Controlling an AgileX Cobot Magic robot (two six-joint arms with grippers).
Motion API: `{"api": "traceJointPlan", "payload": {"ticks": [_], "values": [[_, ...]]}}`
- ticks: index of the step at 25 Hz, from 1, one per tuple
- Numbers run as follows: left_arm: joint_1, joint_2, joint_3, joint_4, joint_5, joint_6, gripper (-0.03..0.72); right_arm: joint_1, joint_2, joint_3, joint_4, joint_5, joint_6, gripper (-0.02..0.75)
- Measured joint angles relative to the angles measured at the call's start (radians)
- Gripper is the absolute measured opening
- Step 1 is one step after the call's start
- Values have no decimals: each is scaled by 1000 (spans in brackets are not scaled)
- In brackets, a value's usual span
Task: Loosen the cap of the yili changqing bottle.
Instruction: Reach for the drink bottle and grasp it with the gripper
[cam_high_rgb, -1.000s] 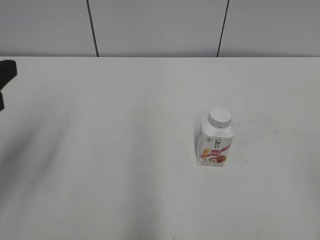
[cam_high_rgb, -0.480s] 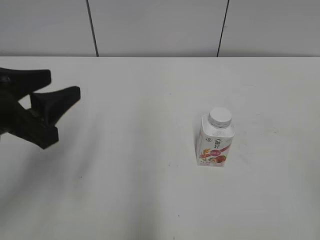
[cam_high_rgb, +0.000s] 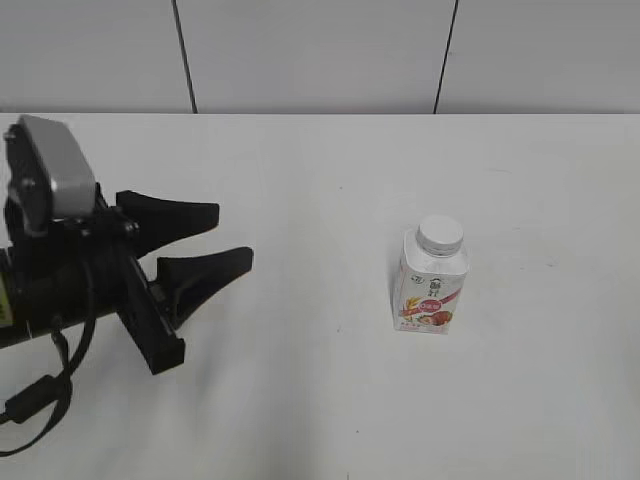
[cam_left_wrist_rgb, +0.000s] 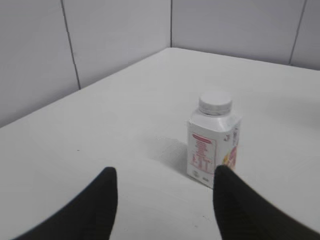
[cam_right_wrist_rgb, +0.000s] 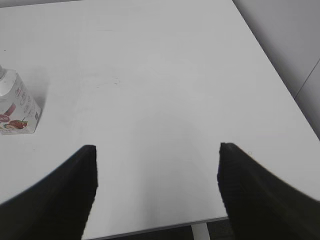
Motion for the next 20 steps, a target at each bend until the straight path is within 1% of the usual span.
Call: {"api": "traceJointPlan", "payload": {"ticks": [3,8,10,12,14,16,20], "values": [[23,64,-38,97,-10,-13,387,0,0,0,0,0,0,587],[114,142,-111,276,-71,-82,393,0,0,0,0,0,0,587],[142,174,-143,344,-86,-92,423,0,0,0,0,0,0,587],[159,216,-178,415,-95,-94,476,0,0,0,0,0,0,587],[163,269,-218,447,-126,-94,545,0,0,0,0,0,0,587],[163,315,-255,466,-168,-95,581,0,0,0,0,0,0,587],[163,393,-328,501,-191,-119,587,0,0,0,0,0,0,587]]}}
